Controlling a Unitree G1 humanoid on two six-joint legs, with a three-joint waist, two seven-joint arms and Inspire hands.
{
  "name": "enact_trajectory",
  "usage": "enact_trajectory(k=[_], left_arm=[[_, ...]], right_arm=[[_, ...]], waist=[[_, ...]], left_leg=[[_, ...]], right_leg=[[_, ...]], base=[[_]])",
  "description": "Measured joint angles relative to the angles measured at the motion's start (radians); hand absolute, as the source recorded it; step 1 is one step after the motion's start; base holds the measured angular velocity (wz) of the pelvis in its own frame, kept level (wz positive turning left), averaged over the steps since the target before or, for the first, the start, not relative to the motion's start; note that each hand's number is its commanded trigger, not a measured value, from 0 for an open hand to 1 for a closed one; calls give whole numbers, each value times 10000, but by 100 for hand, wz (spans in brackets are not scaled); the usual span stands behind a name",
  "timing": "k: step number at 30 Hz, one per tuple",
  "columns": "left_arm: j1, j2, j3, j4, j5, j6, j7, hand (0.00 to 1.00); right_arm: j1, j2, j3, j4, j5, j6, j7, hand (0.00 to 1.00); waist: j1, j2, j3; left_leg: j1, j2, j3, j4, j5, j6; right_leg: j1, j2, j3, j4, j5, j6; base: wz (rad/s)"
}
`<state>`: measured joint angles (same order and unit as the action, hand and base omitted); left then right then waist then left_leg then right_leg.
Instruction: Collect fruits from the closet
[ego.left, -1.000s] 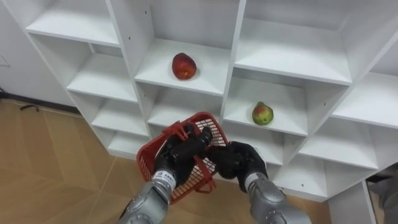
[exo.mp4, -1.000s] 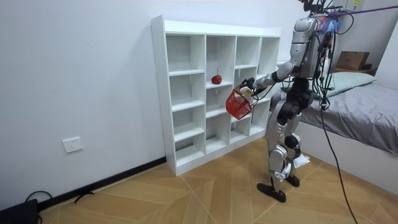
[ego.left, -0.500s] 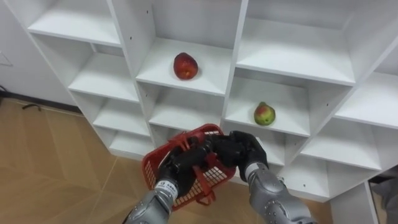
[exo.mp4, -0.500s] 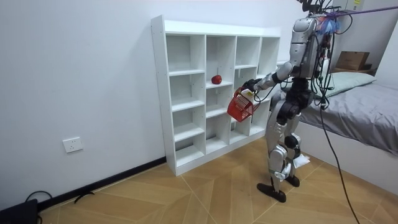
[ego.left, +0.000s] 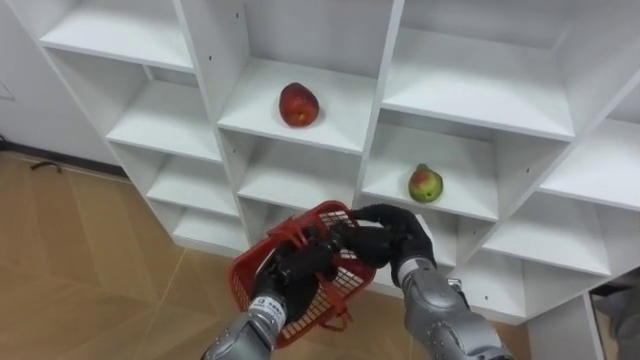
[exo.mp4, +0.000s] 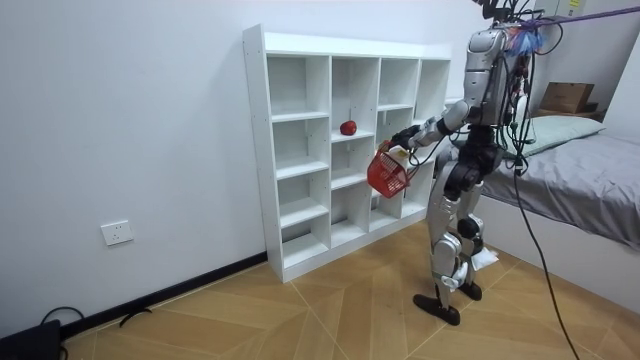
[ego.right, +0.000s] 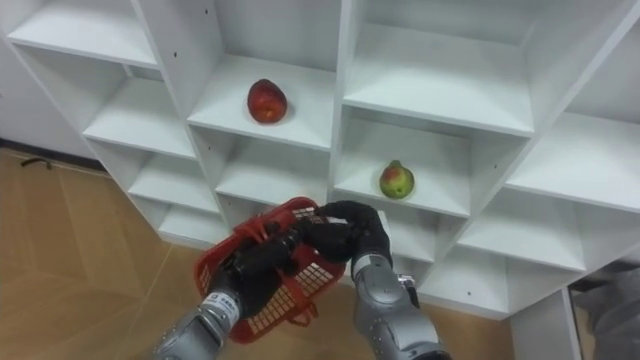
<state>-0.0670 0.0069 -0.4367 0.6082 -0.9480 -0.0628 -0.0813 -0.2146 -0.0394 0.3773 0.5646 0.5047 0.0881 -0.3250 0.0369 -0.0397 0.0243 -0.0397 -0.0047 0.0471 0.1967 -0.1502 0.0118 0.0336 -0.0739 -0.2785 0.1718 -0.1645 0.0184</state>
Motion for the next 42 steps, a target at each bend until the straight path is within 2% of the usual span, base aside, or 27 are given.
enact_trajectory(k=[11, 17, 31, 42], left_arm=[[-21, -22, 13, 133, -11, 54, -55, 100], [-22, -14, 15, 194, -21, 49, -101, 100], [-43, -17, 29, 198, -25, 113, -100, 100], [-61, -17, 86, 198, 8, 213, -98, 100]], right_arm=[[-8, -7, 4, 18, 6, 7, 161, 0], [-8, -11, 0, 61, -1, 7, 186, 0], [-8, -13, 1, 61, -60, 7, 99, 0], [-6, -15, -35, 41, -509, 7, 72, 0]], waist=[[1, -79, 3], [19, -151, 47], [1, -135, 49], [-47, -23, -4]], left_leg=[[35, -3, 2, 45, 9, 15], [18, -18, -7, 51, 11, 19], [-5, -28, -27, 21, 10, 21], [-22, -27, -90, -12, 8, 22]], right_leg=[[11, -25, 6, 91, 1, 1], [3, -36, 11, 94, -4, 9], [1, -36, -1, 71, -9, 18], [-1, -31, -92, 73, -8, 16]], base=[[0], [0], [0], [1]])
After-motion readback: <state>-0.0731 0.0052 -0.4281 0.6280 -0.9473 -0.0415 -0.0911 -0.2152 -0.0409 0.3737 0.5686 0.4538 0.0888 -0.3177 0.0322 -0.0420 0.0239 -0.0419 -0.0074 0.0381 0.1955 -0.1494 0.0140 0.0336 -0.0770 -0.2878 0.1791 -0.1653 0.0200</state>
